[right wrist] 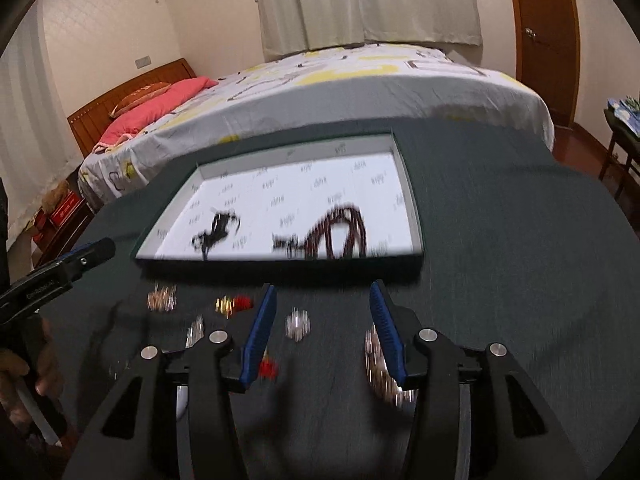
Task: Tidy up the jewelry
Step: 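Open both tools to drop the necklace and bracelet into the tray, then grasp the silver ring beside the white bangle with the left tool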
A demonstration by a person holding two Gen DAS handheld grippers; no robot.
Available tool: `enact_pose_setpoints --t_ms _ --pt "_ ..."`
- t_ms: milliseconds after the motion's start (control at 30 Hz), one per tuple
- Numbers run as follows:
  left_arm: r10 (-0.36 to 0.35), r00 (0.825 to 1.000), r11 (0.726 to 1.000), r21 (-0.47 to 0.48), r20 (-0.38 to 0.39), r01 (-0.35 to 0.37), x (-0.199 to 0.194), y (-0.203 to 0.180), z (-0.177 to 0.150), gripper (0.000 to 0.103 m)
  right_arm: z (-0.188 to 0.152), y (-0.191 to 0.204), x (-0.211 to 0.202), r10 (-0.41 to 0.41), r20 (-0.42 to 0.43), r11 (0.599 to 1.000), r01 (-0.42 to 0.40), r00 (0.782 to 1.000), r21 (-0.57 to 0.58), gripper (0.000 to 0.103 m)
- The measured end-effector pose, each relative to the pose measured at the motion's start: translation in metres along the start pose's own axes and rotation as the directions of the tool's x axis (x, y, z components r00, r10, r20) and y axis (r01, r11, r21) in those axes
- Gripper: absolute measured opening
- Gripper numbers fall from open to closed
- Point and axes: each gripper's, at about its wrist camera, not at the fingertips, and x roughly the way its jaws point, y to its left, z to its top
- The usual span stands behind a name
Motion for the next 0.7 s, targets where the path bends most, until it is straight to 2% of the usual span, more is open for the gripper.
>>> enact_pose_setpoints --t_ms 367,467,700 --pt "0.021 0.997 1.000 -0.015 -0.071 -0.023 -0.027 0.006 -0.065 0.067 -0.043 -0.004 -0.023 -0.012 -0.029 1.000 0.013 1.000 0.008 0.048" --pt "0.015 0.996 1.000 -0.009 -0.092 -0.016 -0.026 0.004 -0.073 0.058 -0.049 -0.002 -0.026 -0.012 -0.030 1.000 0.012 0.999 0.003 0.048" --pt "-0.008 0.994 1.000 0.002 -0.108 0.008 -0.026 -0.001 -0.079 0.044 -0.054 0.002 -0.030 -0.008 -0.027 1.000 0.008 1.000 -0.003 0.048"
